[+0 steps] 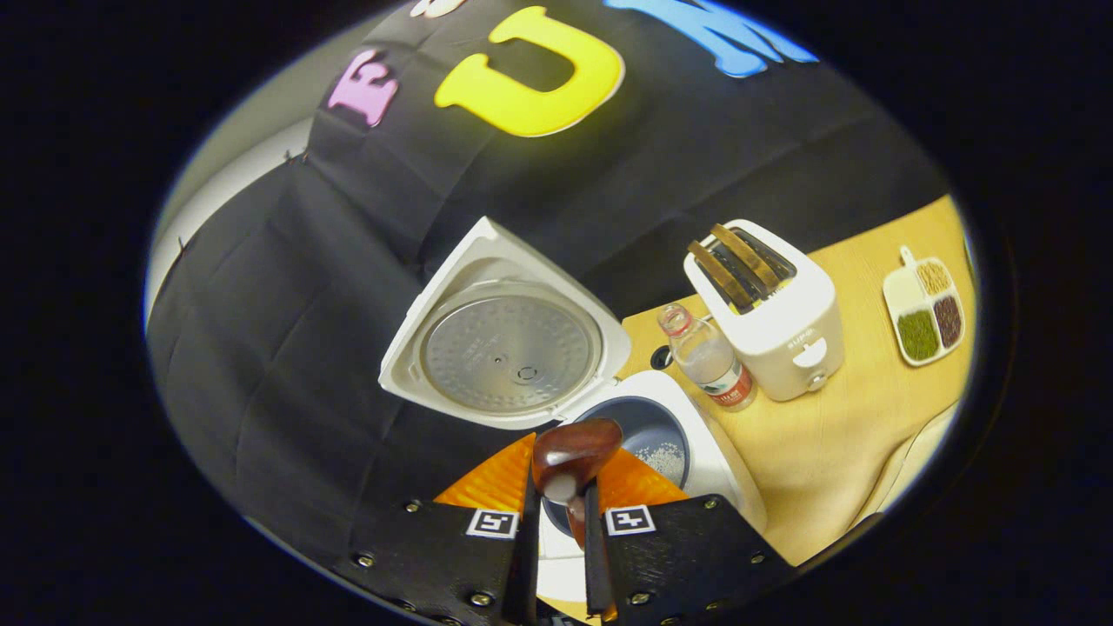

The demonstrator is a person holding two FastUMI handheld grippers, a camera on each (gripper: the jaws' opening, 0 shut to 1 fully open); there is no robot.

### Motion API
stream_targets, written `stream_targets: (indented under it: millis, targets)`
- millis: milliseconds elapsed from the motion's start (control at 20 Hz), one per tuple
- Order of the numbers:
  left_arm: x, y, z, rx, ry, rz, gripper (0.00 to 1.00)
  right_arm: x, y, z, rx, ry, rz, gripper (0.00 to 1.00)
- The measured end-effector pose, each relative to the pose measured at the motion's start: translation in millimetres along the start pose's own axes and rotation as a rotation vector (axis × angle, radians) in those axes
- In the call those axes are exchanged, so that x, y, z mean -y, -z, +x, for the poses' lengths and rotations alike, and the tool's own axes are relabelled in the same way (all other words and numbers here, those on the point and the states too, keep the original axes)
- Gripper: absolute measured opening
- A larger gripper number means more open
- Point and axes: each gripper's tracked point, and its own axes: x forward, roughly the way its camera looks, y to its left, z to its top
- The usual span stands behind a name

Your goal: Close the left gripper, press the button to open the rice cooker; take a wooden spoon from the chopstick holder with the right hand, scoop a spoonful of rice and pour it into the rice cooker, then put the wooden spoon back into the chopstick holder.

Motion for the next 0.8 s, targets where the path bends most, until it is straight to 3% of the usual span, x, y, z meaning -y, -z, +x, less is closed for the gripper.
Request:
stream_targets:
  millis: [250,500,800]
  targets:
    - [-5,-1,-5,0.021,0.051,-0.016,0.90,6,-25,-48,0.071,-0.045,0.157,0.22]
    - [20,-8,2,0.051,0.162,-0.031,0.91,13,-61,-141,0.180,-0.065,0.231,0.22]
    - [58,-1,5,0.054,0.296,-0.062,0.90,57,-95,-244,0.330,0.006,0.273,0.22]
